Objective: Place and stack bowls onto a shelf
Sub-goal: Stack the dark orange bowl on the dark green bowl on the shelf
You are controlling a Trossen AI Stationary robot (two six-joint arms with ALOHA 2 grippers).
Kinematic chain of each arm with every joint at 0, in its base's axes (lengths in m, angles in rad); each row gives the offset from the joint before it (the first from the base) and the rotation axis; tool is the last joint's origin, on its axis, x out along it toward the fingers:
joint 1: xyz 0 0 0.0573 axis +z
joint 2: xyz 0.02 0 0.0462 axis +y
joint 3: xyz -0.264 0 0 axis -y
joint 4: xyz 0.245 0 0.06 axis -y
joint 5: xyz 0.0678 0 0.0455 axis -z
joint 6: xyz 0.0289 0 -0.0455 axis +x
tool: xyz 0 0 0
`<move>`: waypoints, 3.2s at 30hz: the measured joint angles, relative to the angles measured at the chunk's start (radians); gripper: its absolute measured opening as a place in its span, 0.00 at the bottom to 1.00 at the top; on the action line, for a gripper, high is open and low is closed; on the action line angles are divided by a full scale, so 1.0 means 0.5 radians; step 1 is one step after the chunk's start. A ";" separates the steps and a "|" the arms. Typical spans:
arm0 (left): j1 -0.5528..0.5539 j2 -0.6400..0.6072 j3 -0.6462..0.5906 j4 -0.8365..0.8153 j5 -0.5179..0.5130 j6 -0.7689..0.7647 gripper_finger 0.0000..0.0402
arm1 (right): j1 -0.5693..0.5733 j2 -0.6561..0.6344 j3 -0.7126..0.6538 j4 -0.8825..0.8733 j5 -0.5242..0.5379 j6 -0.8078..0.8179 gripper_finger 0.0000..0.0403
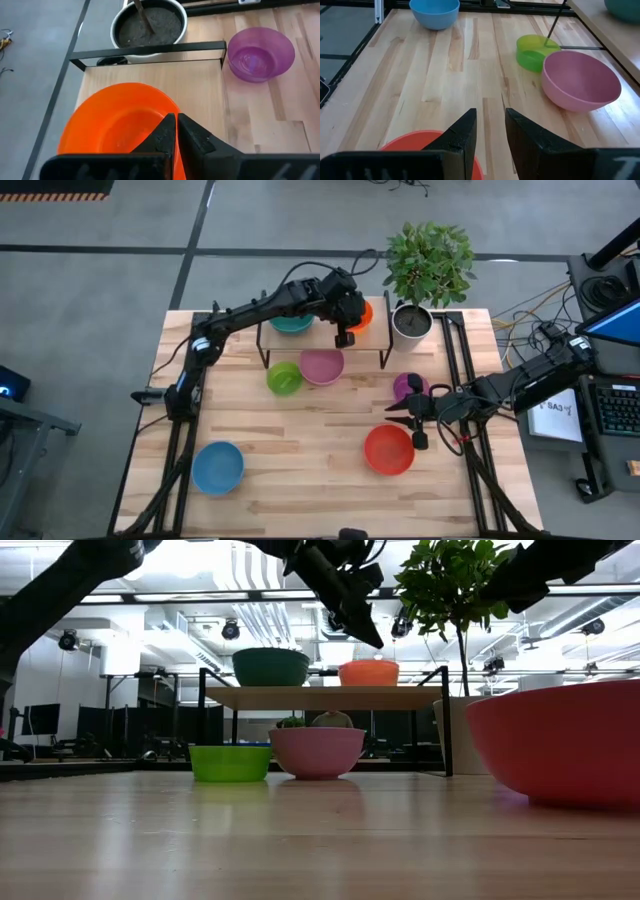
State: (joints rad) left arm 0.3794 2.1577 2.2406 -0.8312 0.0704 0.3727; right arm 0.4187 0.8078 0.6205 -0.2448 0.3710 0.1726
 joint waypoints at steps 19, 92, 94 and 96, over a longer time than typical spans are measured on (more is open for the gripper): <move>-0.237 -0.735 -0.861 0.169 0.005 -0.118 0.00 | 0.000 0.000 -0.154 0.247 0.219 0.036 0.23; -0.504 -3.064 -3.231 1.348 -0.015 -0.520 0.00 | -0.409 1.545 1.202 -1.596 -0.738 0.374 0.43; -0.504 -3.054 -3.231 1.348 -0.015 -0.513 0.00 | -0.407 1.566 1.202 -1.595 -0.744 0.329 0.44; -0.504 -3.045 -3.231 1.347 -0.015 -0.503 0.00 | -0.418 1.602 1.198 -1.583 -0.752 0.299 0.44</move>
State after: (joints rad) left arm 0.1272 0.6350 0.6250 -0.1575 0.0628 0.1212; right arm 0.2095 1.6088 1.2197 -1.0365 -0.0049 0.3221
